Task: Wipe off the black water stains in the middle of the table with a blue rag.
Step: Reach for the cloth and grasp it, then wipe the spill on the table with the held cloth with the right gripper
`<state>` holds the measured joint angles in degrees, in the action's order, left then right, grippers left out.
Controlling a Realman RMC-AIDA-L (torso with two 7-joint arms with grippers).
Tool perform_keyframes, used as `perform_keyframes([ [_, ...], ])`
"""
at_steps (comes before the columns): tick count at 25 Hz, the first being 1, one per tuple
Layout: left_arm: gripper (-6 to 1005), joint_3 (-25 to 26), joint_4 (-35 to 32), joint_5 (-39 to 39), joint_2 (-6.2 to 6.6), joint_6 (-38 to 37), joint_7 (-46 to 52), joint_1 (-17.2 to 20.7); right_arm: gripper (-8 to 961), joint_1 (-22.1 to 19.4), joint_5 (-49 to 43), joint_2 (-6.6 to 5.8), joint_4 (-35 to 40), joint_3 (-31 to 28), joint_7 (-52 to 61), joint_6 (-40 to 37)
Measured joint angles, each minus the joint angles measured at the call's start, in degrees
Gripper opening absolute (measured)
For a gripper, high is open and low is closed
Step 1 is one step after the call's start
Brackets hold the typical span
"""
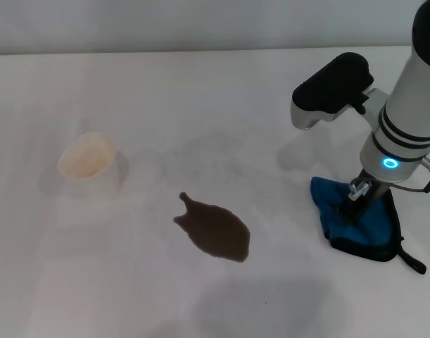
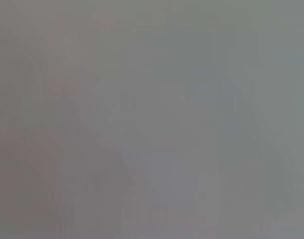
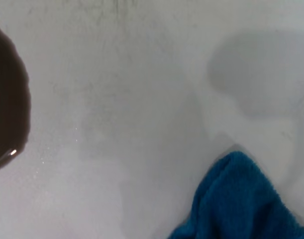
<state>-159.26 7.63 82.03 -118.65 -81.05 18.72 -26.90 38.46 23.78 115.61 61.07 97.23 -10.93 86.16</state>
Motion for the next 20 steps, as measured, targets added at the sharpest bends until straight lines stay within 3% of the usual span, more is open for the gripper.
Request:
perform_keyframes([
  [11, 875, 0.0, -0.3, 0.1, 0.03, 0.0, 0.0, -0.1, 64, 1.5, 2.7, 0.32, 3.4, 0.6, 0.0, 0.4],
  [20, 876, -0.3, -0.4, 0.1, -0.09, 0.1, 0.0, -2.0, 64, 5.1, 9.0, 0.58, 2.7, 8.3, 0.9, -2.4],
])
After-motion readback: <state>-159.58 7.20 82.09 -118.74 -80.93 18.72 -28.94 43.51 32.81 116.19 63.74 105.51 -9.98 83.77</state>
